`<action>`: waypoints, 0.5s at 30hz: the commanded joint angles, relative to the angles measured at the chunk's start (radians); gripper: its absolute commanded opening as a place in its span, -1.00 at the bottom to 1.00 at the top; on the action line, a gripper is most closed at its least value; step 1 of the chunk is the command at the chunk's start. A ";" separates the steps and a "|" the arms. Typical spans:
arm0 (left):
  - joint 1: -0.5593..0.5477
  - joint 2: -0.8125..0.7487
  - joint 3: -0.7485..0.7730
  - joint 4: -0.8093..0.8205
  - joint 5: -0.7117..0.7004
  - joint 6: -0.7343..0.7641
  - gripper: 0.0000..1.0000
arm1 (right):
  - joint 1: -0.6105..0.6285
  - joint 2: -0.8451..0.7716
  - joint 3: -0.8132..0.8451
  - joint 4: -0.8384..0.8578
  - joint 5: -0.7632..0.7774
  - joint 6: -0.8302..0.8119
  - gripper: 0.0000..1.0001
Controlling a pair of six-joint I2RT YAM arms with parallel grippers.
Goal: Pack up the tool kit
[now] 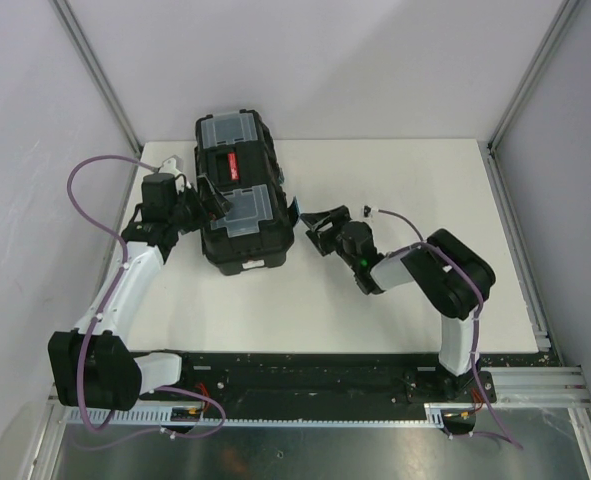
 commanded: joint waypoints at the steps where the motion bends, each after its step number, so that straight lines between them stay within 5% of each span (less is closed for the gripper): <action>1: -0.030 0.016 -0.020 -0.116 0.075 0.012 0.81 | -0.020 0.004 0.030 0.098 -0.039 -0.100 0.40; 9: -0.029 0.026 -0.014 -0.117 0.074 0.022 0.80 | -0.022 0.089 0.078 0.212 -0.187 -0.106 0.40; 15: -0.030 0.031 -0.013 -0.117 0.079 0.033 0.80 | -0.022 0.106 0.126 0.106 -0.269 -0.170 0.42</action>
